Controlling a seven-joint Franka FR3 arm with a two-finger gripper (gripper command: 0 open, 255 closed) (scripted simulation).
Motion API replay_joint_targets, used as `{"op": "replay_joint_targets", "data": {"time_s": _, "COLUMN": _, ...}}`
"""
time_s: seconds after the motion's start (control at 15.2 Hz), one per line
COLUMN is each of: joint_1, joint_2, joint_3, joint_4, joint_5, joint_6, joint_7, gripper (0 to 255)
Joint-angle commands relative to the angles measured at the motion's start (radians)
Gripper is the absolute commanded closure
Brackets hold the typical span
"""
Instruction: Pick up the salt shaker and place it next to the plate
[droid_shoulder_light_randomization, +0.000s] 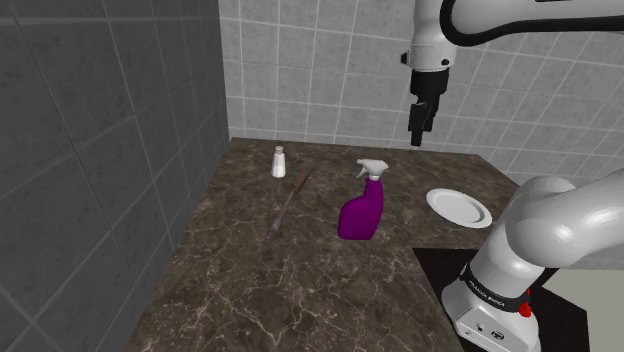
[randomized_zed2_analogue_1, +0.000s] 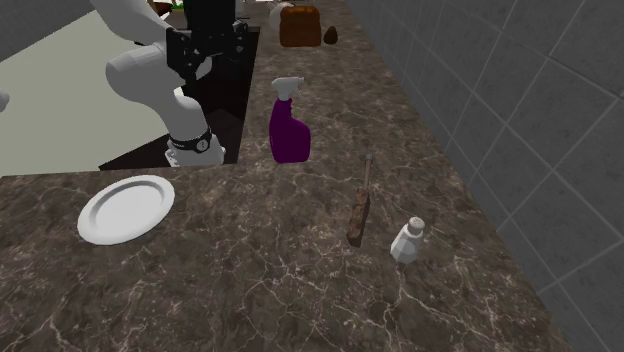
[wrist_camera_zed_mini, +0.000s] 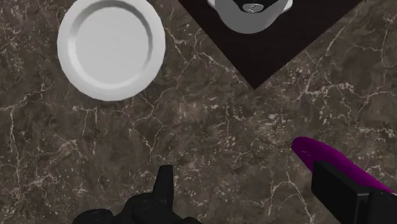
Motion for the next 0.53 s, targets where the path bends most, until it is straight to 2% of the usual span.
{"op": "replay_joint_targets", "data": {"time_s": 0.0, "joint_1": 0.0, "joint_2": 0.0, "joint_3": 0.0, "joint_4": 0.0, "joint_5": 0.0, "joint_6": 0.0, "joint_7": 0.0, "gripper": 0}}
{"op": "replay_joint_targets", "data": {"time_s": 0.46, "joint_1": 0.002, "joint_2": 0.272, "joint_3": 0.048, "joint_4": 0.122, "joint_5": 0.017, "joint_6": 0.144, "joint_7": 0.084, "gripper": 0}}
